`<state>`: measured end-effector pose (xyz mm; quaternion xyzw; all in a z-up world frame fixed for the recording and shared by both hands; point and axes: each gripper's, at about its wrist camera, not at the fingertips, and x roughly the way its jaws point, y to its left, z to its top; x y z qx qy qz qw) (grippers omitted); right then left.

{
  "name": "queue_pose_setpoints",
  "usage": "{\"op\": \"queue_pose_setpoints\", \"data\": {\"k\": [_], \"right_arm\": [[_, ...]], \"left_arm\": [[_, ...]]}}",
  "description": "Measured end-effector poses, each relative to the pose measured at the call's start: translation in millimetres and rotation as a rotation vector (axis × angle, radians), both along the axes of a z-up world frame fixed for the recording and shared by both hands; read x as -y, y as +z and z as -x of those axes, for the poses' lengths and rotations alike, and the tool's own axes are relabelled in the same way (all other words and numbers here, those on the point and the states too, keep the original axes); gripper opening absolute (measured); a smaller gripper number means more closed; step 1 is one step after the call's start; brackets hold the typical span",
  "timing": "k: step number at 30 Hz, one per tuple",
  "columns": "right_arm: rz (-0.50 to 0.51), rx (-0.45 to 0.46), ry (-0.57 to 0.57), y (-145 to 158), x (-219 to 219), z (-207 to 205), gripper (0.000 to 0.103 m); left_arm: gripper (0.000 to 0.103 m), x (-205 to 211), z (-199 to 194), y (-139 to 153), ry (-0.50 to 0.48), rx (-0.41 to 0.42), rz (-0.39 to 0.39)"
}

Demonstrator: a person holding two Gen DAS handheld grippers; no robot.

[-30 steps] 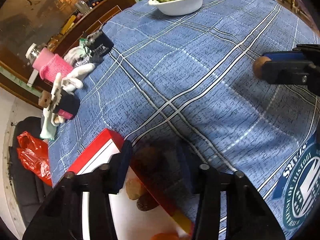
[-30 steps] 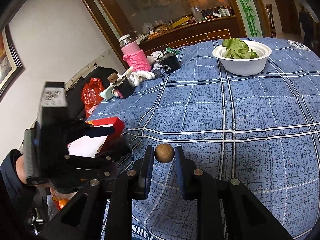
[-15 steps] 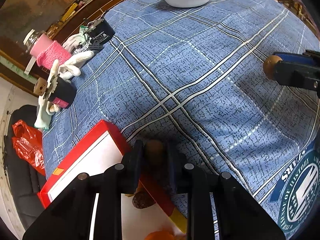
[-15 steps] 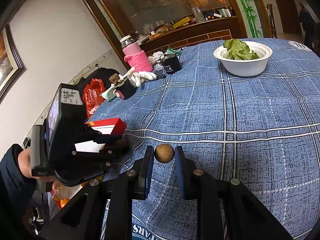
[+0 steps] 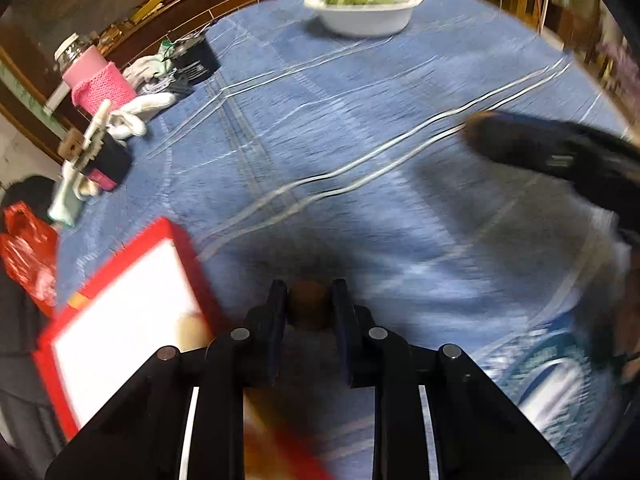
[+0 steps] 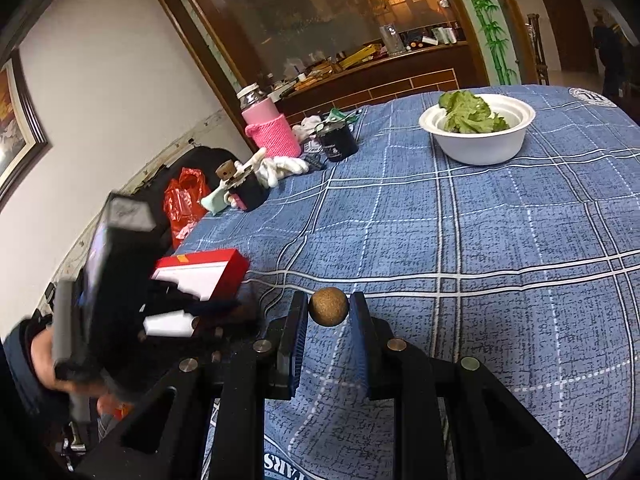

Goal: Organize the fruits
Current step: 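Grasp another brown ball with the left tool while the right tool holds its ball, then carry the brown ball over the red tray while the right tool carries its ball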

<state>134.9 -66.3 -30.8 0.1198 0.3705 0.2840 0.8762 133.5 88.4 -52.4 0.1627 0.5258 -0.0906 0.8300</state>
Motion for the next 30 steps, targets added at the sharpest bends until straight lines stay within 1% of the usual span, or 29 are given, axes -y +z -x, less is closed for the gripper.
{"op": "queue_pose_setpoints", "data": {"k": [2, 4, 7, 10, 12, 13, 16, 19, 23, 27, 30], "right_arm": [[0.012, 0.006, -0.014, 0.1, 1.6, -0.4, 0.022], [0.013, -0.008, -0.022, -0.1, 3.7, -0.9, 0.022], [0.039, 0.016, -0.032, 7.8, 6.1, 7.6, 0.022], [0.084, 0.051, -0.05, 13.4, 16.8, 24.7, 0.022], [0.121, 0.066, -0.07, 13.6, 28.5, 36.3, 0.022], [0.132, 0.064, -0.079, 12.4, 35.5, 41.1, 0.022], [0.171, 0.055, -0.113, 9.0, 56.2, 56.1, 0.022], [0.198, 0.057, -0.145, 8.4, 72.1, 67.4, 0.022], [0.218, 0.058, -0.182, 11.7, 86.6, 78.7, 0.022], [0.234, 0.049, -0.184, 7.4, 84.6, 87.0, 0.022], [0.247, 0.041, -0.172, 0.9, 78.3, 91.2, 0.022]], "left_arm": [[0.02, 12.3, 12.9, 5.2, 0.001, 0.021, 0.06], [0.02, 26.5, 25.8, 6.4, 0.006, 0.029, 0.113], [0.02, 42.7, 40.9, 3.4, 0.029, 0.045, 0.154], [0.02, 49.5, 50.5, -1.9, 0.096, 0.06, 0.18], [0.02, 49.6, 55.1, -4.5, 0.154, 0.064, 0.223], [0.02, 50.2, 57.6, -4.8, 0.176, 0.077, 0.236], [0.02, 53.2, 59.3, -4.3, 0.219, 0.077, 0.297], [0.02, 62.8, 63.2, -4.6, 0.228, 0.082, 0.324], [0.02, 68.9, 70.4, -4.6, 0.25, 0.104, 0.321], [0.02, 68.4, 79.5, -0.3, 0.282, 0.146, 0.302], [0.02, 61.8, 85.2, 2.2, 0.303, 0.164, 0.306]]}}
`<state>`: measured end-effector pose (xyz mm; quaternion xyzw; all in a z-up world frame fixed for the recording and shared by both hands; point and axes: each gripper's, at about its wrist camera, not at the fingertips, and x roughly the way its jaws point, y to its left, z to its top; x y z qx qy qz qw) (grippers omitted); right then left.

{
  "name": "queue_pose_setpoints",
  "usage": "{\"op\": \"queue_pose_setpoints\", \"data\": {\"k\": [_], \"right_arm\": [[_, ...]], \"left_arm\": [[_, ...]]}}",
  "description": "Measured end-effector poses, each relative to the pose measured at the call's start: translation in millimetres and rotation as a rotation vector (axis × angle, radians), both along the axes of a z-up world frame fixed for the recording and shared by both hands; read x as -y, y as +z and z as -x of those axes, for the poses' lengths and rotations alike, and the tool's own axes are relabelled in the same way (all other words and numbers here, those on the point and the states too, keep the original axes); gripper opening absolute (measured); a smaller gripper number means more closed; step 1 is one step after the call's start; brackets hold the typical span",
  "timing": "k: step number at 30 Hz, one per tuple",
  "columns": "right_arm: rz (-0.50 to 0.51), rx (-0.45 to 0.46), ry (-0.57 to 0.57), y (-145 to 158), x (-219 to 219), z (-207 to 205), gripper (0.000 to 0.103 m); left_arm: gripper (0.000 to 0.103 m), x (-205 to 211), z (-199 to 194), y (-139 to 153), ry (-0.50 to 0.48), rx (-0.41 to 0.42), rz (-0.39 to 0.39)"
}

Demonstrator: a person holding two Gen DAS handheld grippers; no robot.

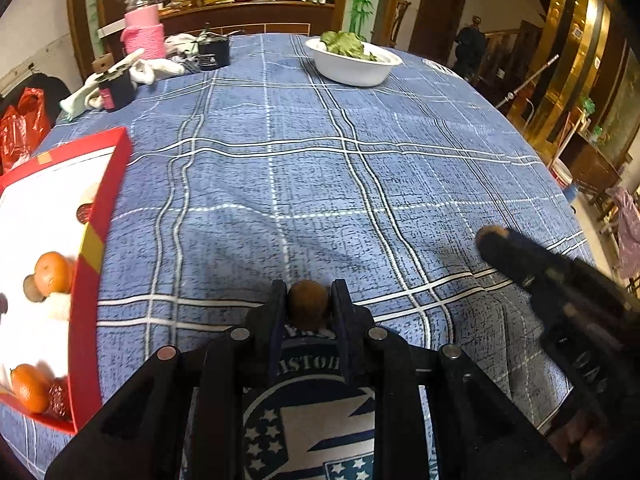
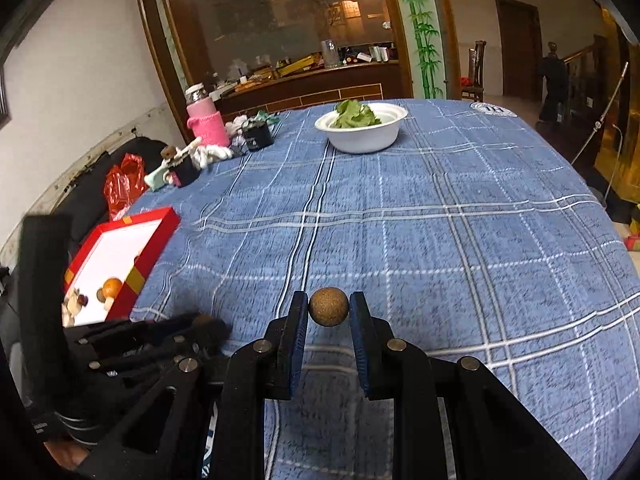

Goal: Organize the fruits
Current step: 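Carry the brown ball over the red tray while the right tool carries its ball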

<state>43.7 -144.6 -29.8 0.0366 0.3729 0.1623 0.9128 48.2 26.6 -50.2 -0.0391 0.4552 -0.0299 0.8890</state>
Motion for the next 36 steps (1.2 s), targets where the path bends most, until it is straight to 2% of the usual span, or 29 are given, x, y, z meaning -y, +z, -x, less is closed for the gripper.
{"op": "queue_pose_setpoints", "data": {"k": [18, 28, 36], "right_arm": [[0.06, -0.008, 0.087, -8.9, -54.5, 16.6, 0.022], [0.081, 0.01, 0.111, -7.3, -62.4, 23.1, 0.022], [0.064, 0.011, 0.131, -7.1, -66.3, 26.1, 0.022]], "left_arm": [[0.02, -41.1, 28.9, 20.3, 0.11, 0.094, 0.003], [0.02, -59.2, 46.0, 33.5, 0.175, 0.139, 0.016], [0.02, -68.2, 54.2, 33.0, 0.209, 0.14, 0.017]]}}
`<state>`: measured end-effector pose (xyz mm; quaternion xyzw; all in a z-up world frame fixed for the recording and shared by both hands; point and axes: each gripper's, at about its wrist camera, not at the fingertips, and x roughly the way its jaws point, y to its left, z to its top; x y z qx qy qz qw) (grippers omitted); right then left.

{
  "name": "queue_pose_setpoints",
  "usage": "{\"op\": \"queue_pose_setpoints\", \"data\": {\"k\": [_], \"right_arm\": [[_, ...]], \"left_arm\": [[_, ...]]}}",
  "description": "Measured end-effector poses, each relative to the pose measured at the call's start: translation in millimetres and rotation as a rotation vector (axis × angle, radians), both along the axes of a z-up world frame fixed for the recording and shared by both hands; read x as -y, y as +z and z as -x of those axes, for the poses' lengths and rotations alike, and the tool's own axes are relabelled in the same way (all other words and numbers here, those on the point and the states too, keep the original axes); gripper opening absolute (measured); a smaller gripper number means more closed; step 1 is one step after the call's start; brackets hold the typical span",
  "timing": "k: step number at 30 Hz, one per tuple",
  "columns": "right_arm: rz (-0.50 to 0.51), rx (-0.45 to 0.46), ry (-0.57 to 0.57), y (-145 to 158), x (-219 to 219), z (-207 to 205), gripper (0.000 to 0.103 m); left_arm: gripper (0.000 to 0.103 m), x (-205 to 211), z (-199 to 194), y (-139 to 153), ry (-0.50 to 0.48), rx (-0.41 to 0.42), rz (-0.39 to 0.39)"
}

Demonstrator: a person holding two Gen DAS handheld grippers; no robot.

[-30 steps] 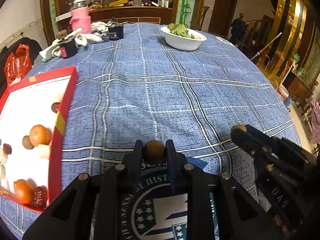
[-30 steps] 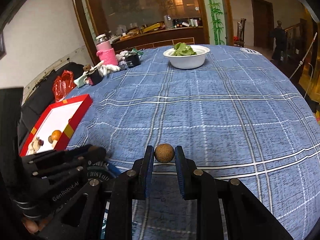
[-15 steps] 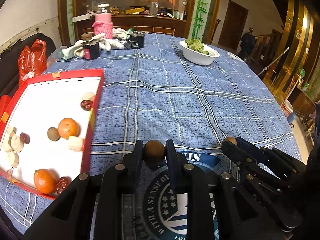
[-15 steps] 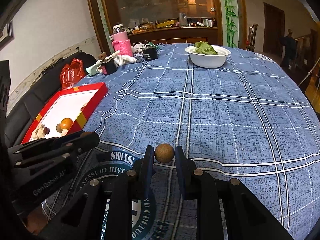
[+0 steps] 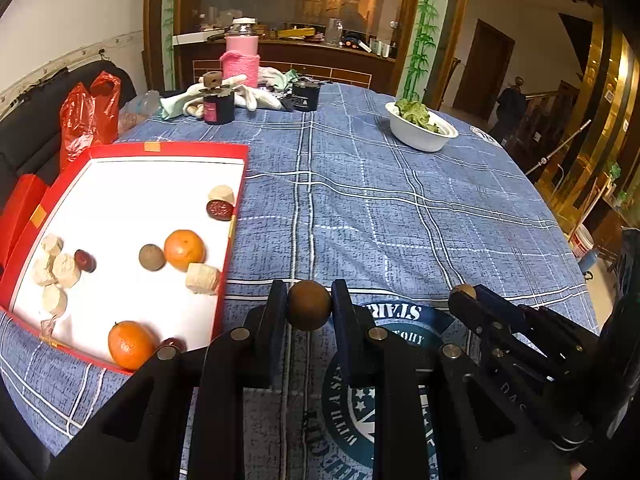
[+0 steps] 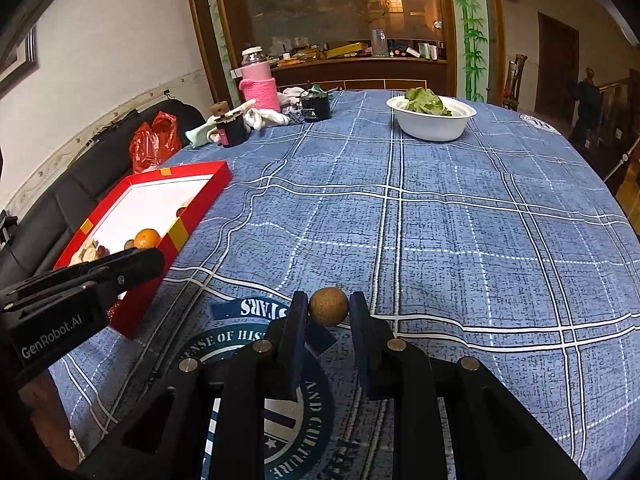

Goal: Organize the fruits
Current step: 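Carry the brown ball over the red tray while the right tool carries its ball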

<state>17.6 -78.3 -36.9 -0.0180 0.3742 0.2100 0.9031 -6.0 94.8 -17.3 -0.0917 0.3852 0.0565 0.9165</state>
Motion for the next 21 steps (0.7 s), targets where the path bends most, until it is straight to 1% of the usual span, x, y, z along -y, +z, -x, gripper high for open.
{"op": "queue_pose_setpoints", "data": {"k": [6, 11, 16, 21], "right_arm": [[-0.004, 0.003, 0.027, 2.4, -6.5, 3.0, 0.022], [-0.008, 0.017, 0.081, 8.5, -24.6, 5.5, 0.022], [-0.027, 0.031, 0.165, 19.0, -57.2, 7.9, 0.022], [-0.048, 0.055, 0.264, 34.5, -103.5, 5.1, 0.022]], "left_arm": [[0.02, -16.0, 10.4, 9.2, 0.051, 0.027, 0.004], [0.02, -45.9, 23.5, 16.6, 0.14, 0.055, 0.001], [0.02, -82.9, 33.5, 17.1, 0.259, 0.059, -0.022], [0.02, -119.8, 33.1, 13.7, 0.367, 0.035, -0.046]]}}
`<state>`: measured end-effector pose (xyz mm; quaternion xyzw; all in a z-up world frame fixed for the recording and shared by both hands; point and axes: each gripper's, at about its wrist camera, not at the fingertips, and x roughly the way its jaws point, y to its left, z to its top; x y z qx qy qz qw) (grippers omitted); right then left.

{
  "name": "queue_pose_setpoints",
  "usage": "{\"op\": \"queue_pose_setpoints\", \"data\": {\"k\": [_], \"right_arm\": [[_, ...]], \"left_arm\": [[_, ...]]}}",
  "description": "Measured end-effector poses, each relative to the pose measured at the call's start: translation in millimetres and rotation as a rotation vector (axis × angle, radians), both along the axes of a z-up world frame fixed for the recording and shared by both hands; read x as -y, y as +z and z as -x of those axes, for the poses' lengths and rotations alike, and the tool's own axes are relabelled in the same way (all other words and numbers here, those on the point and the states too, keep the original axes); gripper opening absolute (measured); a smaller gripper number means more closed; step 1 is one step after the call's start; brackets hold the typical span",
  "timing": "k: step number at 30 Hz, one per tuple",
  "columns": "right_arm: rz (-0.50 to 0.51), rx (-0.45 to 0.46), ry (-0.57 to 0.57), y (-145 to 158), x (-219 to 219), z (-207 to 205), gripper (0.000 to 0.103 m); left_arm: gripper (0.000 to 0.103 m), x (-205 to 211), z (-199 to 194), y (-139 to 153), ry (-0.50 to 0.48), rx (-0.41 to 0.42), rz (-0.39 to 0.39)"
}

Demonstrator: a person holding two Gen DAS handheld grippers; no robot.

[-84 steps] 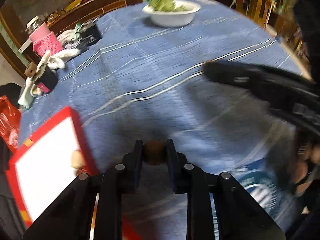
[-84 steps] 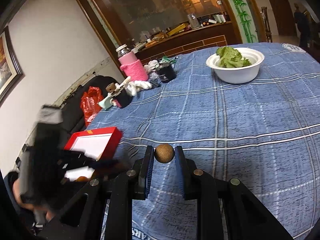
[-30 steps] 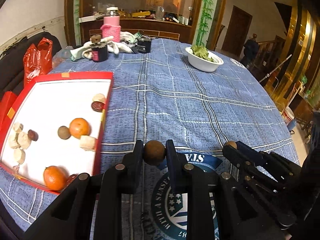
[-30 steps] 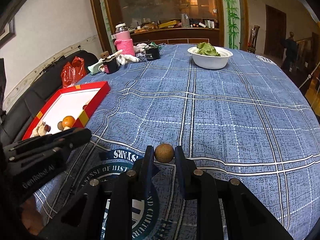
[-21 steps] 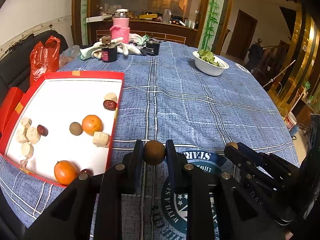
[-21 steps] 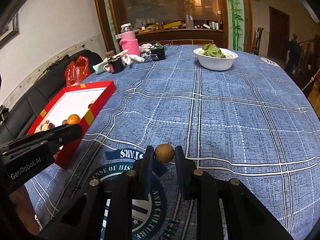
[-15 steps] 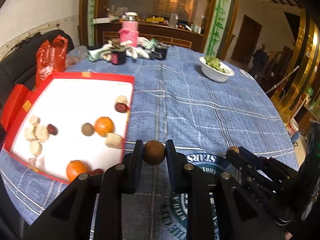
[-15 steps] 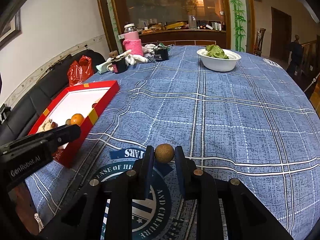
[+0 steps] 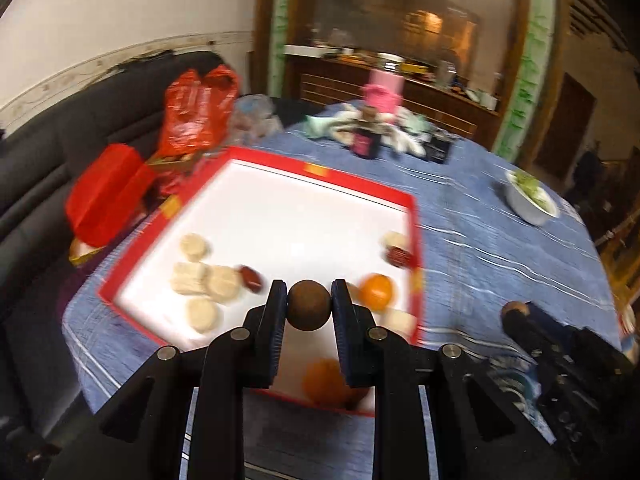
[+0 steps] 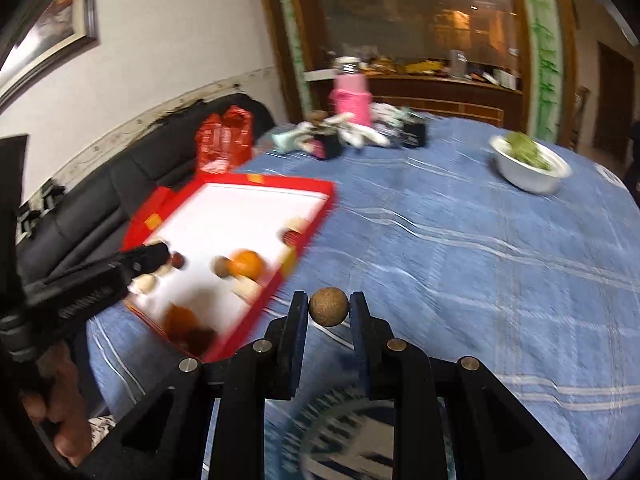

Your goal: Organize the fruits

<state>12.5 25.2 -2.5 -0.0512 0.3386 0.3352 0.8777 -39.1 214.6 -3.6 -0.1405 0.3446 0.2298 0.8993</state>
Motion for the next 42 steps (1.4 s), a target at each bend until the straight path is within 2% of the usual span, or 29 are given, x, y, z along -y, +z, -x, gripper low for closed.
{"op": "queue_pose_setpoints", "data": {"k": [5, 12, 25, 42], "right_arm": [[0.002, 0.028, 0.083, 12.1, -51.9, -4.8, 0.021], [0.025, 0.01, 0.119, 4.2, -98.9, -18.8, 0.021], [0.061, -0.036, 0.132, -13.2, -137.4, -41.1, 0.021], [0.098, -0.057, 0.124, -22.9, -157.8, -67.2, 0.021]], "left_arm": [[0.02, -31.5, -8.3, -5.1, 0.068, -0.02, -0.009], [0.02, -53.5, -19.8, -8.1, 0.1, -0.027, -0.013], [0.02, -79.0, -33.1, -18.3, 0.135, -0.058, -0.011], [0.021, -97.1, -59.5, -21.6, 0.135, -0.091, -0.019]]}}
